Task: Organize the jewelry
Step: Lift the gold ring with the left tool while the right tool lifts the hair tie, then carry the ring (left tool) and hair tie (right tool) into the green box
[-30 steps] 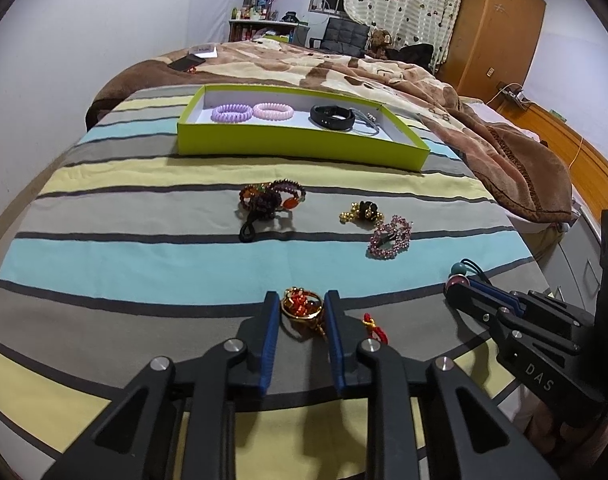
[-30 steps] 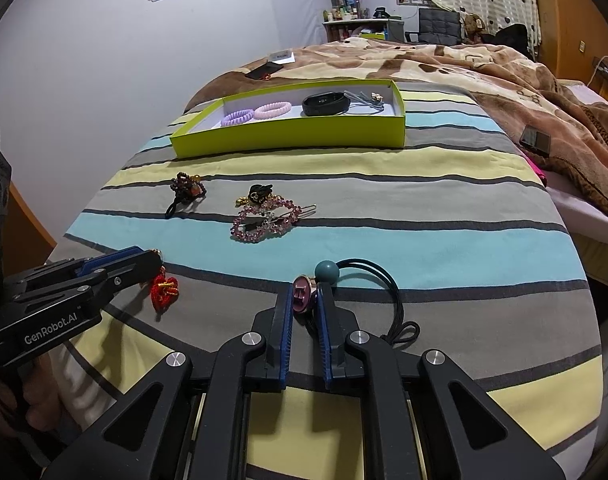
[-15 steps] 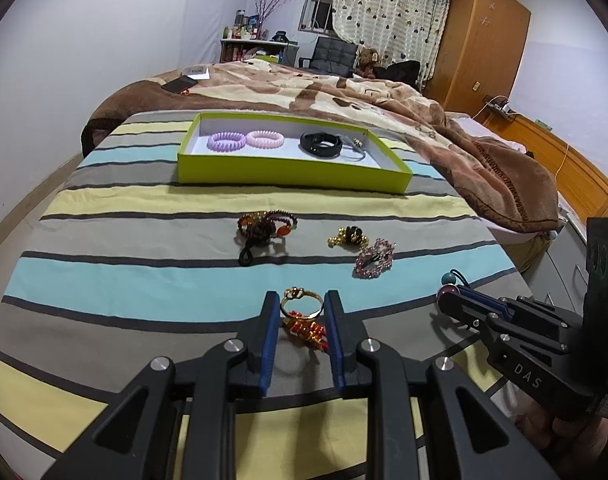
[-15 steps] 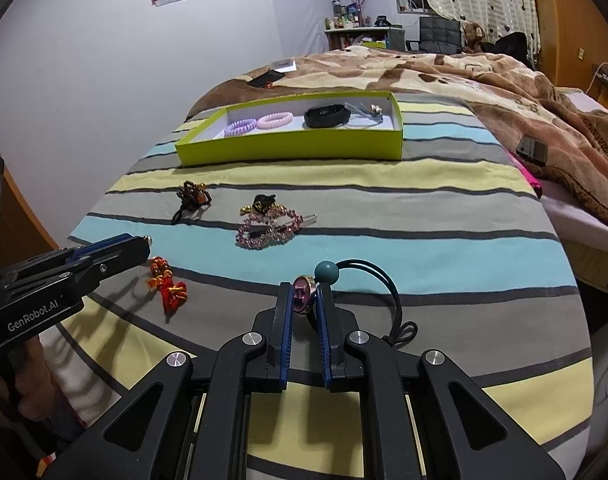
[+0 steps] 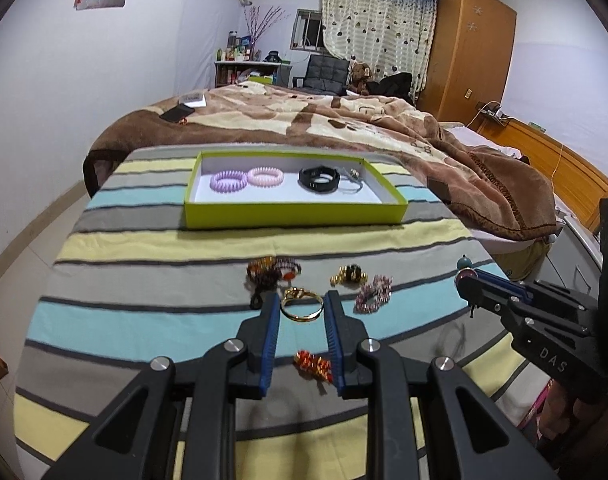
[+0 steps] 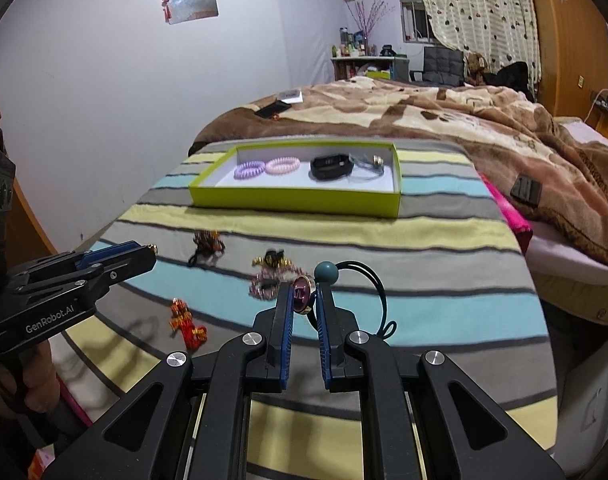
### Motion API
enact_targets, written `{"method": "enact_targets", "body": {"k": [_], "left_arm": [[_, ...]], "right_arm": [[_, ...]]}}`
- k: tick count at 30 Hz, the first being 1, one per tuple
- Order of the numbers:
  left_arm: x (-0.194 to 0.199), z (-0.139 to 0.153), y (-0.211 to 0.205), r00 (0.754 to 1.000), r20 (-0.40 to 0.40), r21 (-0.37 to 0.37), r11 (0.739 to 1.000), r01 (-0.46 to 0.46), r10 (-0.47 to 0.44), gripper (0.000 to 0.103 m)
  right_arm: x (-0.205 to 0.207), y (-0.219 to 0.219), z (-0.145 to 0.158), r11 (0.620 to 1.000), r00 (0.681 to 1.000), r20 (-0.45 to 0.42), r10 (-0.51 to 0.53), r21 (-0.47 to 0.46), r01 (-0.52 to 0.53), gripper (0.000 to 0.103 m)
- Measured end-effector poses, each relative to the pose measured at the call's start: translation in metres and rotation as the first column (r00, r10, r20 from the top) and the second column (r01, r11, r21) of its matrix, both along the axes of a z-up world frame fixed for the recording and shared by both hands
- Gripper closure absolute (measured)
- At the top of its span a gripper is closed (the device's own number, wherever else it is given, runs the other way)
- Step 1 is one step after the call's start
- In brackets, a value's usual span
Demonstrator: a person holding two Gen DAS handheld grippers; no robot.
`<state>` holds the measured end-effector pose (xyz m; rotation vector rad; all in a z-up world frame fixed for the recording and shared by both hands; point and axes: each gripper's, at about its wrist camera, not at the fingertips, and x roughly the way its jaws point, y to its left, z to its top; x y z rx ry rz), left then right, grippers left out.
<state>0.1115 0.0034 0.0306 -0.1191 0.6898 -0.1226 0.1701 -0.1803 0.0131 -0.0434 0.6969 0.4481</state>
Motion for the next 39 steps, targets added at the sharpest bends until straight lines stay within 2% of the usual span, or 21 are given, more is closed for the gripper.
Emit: {"method": "enact_targets", "body": {"k": [6,18,30,39], "left_arm": [[0.011,0.008,0.0,1.0,0.022,0.017,1.0,0.009,-0.01,0.079],[0.044,0.016,0.003,0.999,0.046,0.045,0.999,0.003,-0.005,0.079],[0.095,0.021,0.012,0.998,0.067,0.077,0.997,-0.009,0.004,0.079],[0.138,0.009,0.017,0.999,0.04,0.104,0.995,-0.007,0.003,0.079]], "right_arm": [[0.01,0.002,0.012,1.0,0.999,0.035,0.012,-0.007,-0.012,0.091],[0.044,0.004,0.02,1.0,0.999,0.047,0.016,-0.001,-0.016,0.091],[0.092,0.02,0.019,0.999,0.999,0.04,0.02,-0.033,-0.018,0.091],[0.134,0.03,0.008,0.998,1.0,0.006,0.019,-0.067,-0.018,0.091]]}}
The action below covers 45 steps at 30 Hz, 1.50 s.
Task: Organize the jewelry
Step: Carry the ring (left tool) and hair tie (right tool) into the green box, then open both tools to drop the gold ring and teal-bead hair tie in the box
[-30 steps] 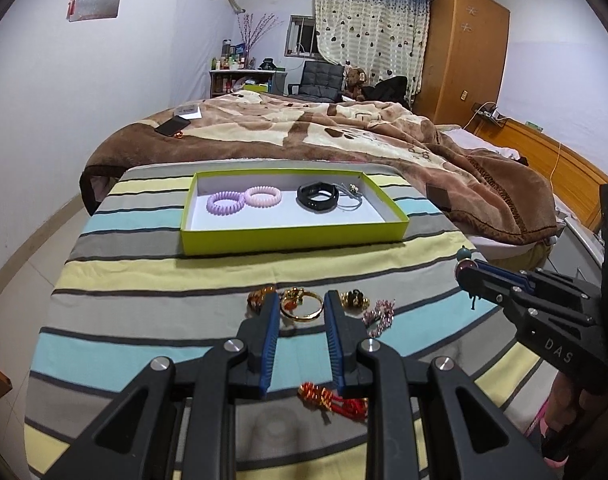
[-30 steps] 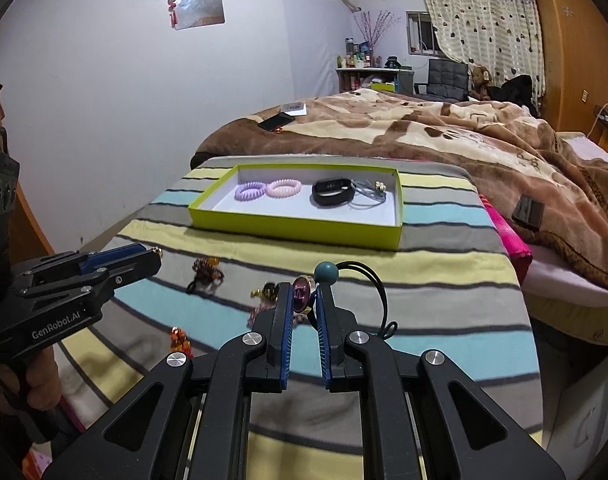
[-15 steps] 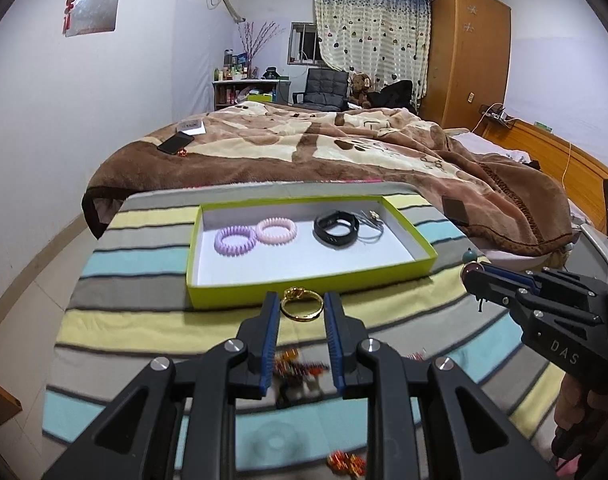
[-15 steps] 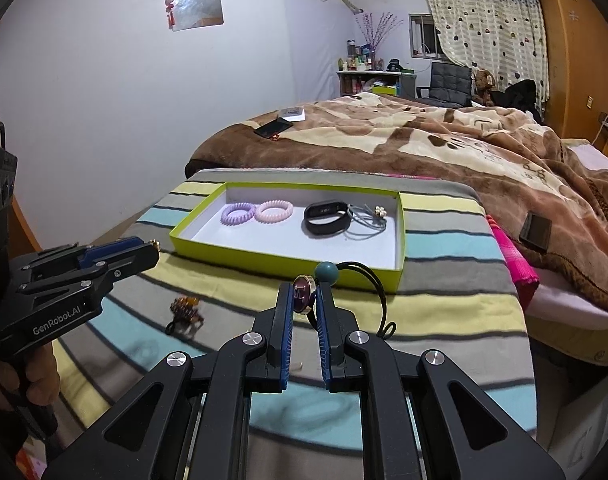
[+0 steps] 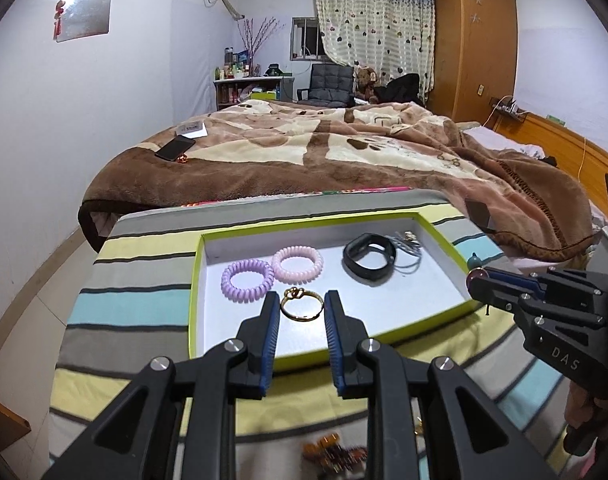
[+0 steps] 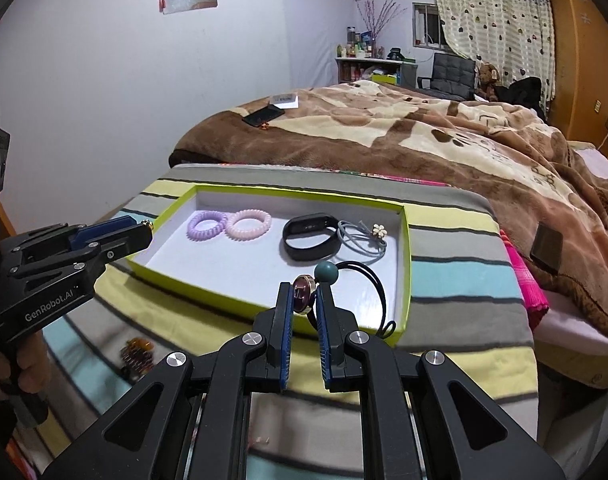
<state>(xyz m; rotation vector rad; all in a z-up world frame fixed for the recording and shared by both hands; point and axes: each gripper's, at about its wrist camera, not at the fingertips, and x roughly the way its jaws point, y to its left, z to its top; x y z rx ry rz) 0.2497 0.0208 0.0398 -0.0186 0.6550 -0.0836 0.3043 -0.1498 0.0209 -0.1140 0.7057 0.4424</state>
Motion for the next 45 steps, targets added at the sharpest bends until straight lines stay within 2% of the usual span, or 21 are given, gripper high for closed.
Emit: {"method": "enact_targets", "body": {"k": [6,14,21,27,34,37,39,45], "left_arm": [[0.026,-0.011,0.004,0.999,-0.033,0.001,1.0,0.003,-0.003,0.079],[0.055,-0.029,0.006,0.995,-0.097,-0.006,1.0,0.004,-0.004,0.079],[0.071,-0.041,0.004,0.989,-0.149,0.001,1.0,0.002,-0.002,0.079],[0.077,-0.05,0.002,0.982,-0.188,0.014,1.0,-0.002,0.005,0.079],[0.079,-0.051,0.004,0.98,-0.198,0.009,1.0,-0.011,0.012,0.079],[0.078,-0.05,0.006,0.98,-0.196,0.002,1.0,-0.014,0.014,0.079],[0.077,-0.048,0.007,0.981,-0.193,-0.004,1.0,-0.016,0.015,0.077],[0.066,-0.042,0.009,0.984,-0.176,-0.011,1.0,-0.023,0.021,0.076]], "right_arm": [[0.027,0.003,-0.01,1.0,1.0,-0.028,-0.009,-0.009,0.009,0.091],[0.065,0.002,-0.034,0.999,0.992,-0.125,-0.03,0.005,0.031,0.091],[0.08,0.005,-0.047,0.999,0.985,-0.17,-0.038,0.004,0.039,0.091],[0.086,0.009,-0.049,0.999,0.984,-0.176,-0.038,-0.007,0.037,0.091],[0.088,0.012,-0.05,0.999,0.982,-0.182,-0.041,-0.016,0.038,0.091],[0.086,0.012,-0.049,0.999,0.983,-0.18,-0.042,-0.015,0.04,0.088],[0.085,0.013,-0.047,0.999,0.984,-0.175,-0.044,-0.014,0.042,0.082],[0.075,0.01,-0.041,0.999,0.987,-0.157,-0.043,-0.007,0.042,0.08]]}}
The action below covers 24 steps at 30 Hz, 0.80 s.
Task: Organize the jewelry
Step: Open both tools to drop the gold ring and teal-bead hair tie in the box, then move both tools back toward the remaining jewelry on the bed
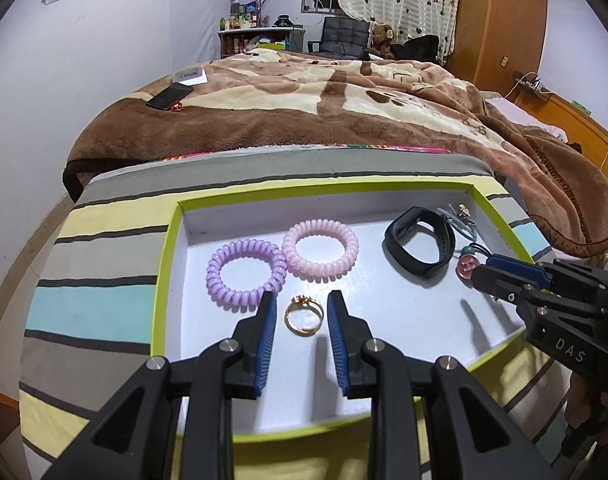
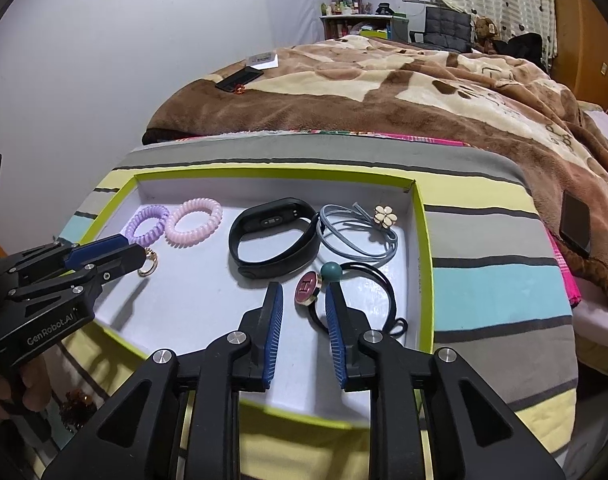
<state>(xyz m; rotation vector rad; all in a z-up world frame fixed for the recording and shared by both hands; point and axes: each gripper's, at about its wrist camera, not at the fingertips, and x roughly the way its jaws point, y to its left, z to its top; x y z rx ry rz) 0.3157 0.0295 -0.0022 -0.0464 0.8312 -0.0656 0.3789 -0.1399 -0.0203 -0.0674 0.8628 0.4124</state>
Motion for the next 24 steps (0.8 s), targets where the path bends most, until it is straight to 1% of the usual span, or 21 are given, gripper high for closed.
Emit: {"method": "enact_targets", "body": {"k": [4,6,7,14,18,24], "left_arm": [[-0.012,0.008,-0.001,1.0,0.022,0.002,1.0,0.003,-0.003,0.076],[-0.019,0.013,-0.001,0.999,0.034,-0.003,1.0,0.003,-0.003,0.076],[-0.022,0.015,-0.001,0.999,0.04,-0.006,1.0,0.001,-0.001,0.076],[-0.055,0.031,0.004,0.996,0.089,-0.031,0.999,-0.017,0.02,0.076],[-0.075,0.033,0.006,0.994,0.105,-0.051,0.998,-0.021,0.027,0.076],[-0.111,0.036,0.003,0.99,0.139,-0.057,0.998,-0.012,0.02,0.076]], "right_arm": [[-0.012,-0.003,0.007,1.0,1.0,0.021,0.004,0.011,-0.004,0.079],[-0.019,-0.006,0.013,1.0,0.999,0.034,0.006,0.023,-0.007,0.069],[-0.022,-0.007,0.015,1.0,0.999,0.039,0.007,0.029,-0.008,0.069],[-0.053,-0.015,0.033,0.998,0.996,0.087,0.017,0.064,-0.023,0.068],[-0.072,-0.02,0.04,0.997,0.993,0.116,0.021,0.073,-0.03,0.068],[-0.113,-0.028,0.043,0.995,0.986,0.16,0.042,0.081,-0.055,0.068]]}}
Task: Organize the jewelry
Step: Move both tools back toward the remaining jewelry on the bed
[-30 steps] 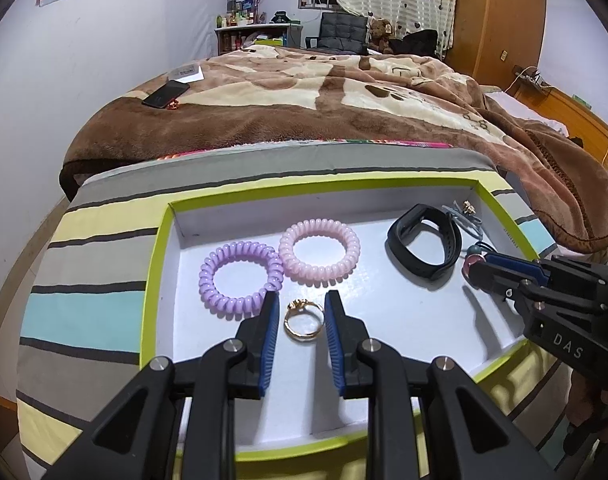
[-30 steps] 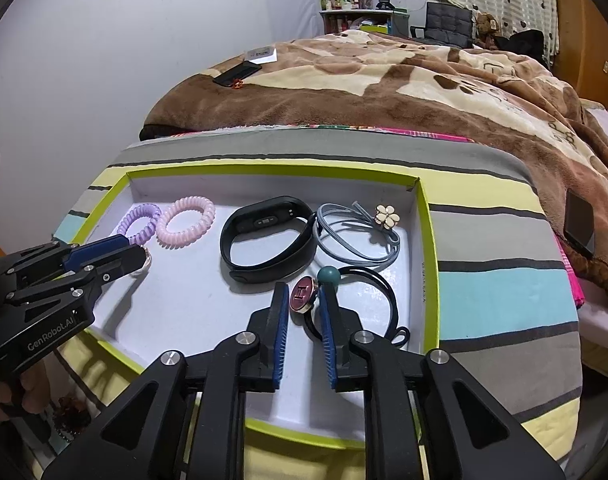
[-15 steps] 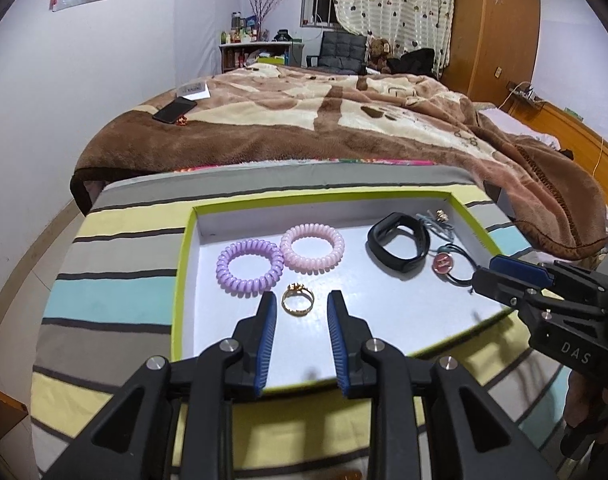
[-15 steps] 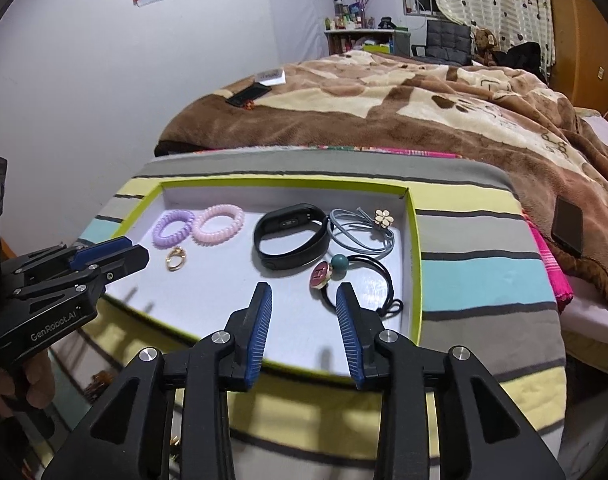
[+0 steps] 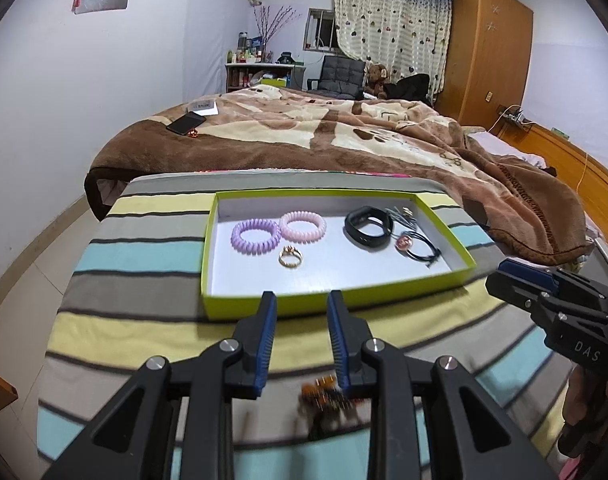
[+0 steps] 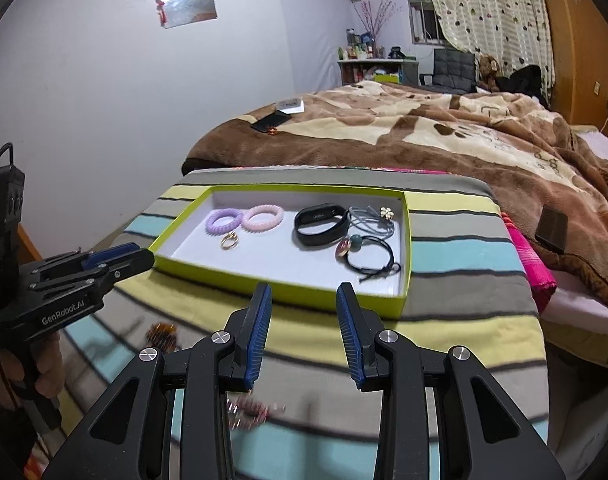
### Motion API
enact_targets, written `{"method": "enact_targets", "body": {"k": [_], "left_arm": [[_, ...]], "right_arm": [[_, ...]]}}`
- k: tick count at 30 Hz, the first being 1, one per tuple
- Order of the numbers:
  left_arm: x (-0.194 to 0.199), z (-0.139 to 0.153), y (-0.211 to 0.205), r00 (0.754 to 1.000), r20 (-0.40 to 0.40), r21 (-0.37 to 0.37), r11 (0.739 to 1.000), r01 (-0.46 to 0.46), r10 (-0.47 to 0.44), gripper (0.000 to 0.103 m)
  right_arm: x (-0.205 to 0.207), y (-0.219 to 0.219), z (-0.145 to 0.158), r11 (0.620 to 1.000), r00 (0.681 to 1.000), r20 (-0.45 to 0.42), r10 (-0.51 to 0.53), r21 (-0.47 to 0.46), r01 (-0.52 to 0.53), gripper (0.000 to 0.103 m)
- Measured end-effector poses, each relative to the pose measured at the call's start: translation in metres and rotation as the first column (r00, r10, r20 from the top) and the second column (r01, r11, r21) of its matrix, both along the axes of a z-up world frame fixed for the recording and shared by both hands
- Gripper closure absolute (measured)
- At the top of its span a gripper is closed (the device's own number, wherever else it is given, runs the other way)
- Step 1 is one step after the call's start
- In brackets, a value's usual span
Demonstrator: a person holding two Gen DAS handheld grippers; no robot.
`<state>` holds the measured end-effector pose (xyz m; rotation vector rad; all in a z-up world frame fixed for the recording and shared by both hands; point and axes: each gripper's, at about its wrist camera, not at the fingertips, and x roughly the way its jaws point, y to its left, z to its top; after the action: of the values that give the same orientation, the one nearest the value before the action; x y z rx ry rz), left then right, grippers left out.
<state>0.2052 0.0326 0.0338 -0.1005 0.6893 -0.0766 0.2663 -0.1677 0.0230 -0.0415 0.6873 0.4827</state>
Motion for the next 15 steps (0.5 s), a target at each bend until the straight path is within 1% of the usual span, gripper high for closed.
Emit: {"method": "enact_targets", "body": {"k": [7,11,15], "left_arm": [[-0.043,-0.005,-0.01,0.999,0.031,0.012,1.0,0.023,-0.023,0.076],[-0.062,-0.009,-0.014,0.999,0.034,0.004,0.999,0.033,-0.034,0.076],[-0.079,-0.013,-0.018,0.998,0.036,0.004,0.999,0.042,-0.042,0.076]], "right_arm": [[-0.044,-0.007,-0.004,1.0,1.0,0.029,0.007,0.004,-0.007,0.068],[-0.064,-0.012,-0.009,1.0,1.0,0.029,0.004,0.016,-0.004,0.068],[-0.08,-0.015,-0.013,1.0,1.0,0.029,0.008,0.003,-0.008,0.068]]}}
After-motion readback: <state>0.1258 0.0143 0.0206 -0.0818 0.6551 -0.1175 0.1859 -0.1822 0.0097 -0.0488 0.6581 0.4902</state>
